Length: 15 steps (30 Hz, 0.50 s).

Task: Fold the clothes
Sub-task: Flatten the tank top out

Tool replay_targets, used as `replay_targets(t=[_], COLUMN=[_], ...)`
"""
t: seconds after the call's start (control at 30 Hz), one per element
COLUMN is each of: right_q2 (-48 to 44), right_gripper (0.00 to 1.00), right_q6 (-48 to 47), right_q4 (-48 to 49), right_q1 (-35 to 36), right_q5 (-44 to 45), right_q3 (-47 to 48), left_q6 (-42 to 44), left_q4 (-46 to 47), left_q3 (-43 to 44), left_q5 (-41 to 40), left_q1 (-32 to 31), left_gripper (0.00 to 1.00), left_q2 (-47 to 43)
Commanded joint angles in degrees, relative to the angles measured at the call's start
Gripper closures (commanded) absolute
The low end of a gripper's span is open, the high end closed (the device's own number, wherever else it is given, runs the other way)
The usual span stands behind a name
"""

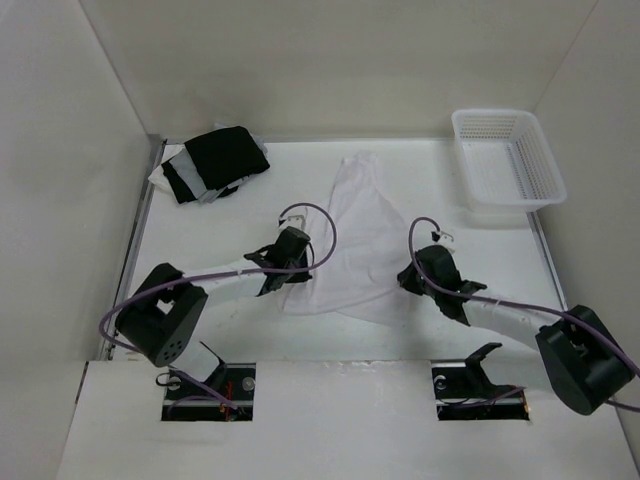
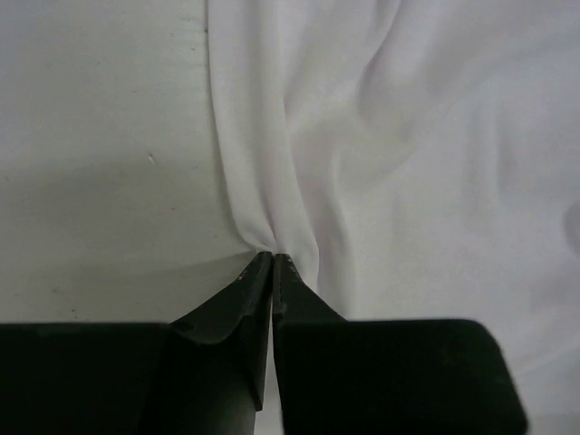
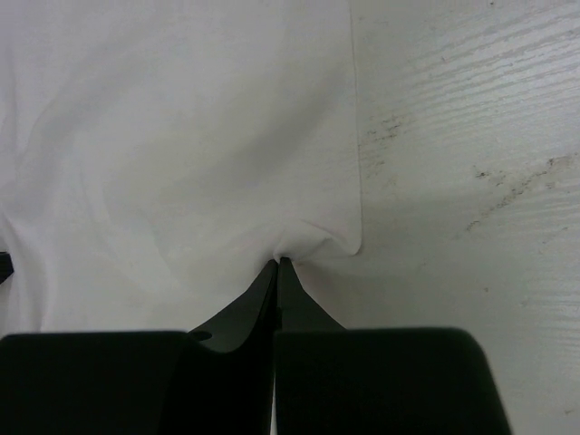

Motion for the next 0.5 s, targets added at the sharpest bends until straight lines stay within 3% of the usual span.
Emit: replay_targets(t=[0.0, 0.27, 0.37, 0.47], right_q2=[-7.2, -39.7, -46.2, -42.2], right_gripper=[1.0, 1.0, 1.0, 1.0], right_q6=[0.8, 5.7, 5.8, 2.0], right_q4=[-0.1, -25.6, -32.1, -29.8], right_q1=[2.7, 14.3, 16.6, 13.1], right_q5=[1.4, 2.3, 4.6, 4.4], right_q3=[0.0, -0.4, 2.9, 5.4], left_q6=[-1.4, -11.7, -13.6, -11.7], left_q4=[0.3, -21.2, -24.8, -22.8], left_q3=[-2.2, -0.5, 2.2, 3.5], left_q5=[3.3, 0.6, -0.5, 0.2], left_q1=[-0.3, -4.2, -6.3, -3.1], left_gripper=[1.0, 1.0, 0.98, 0.97], left_q2=[-10.4, -42.6, -46.0, -41.8])
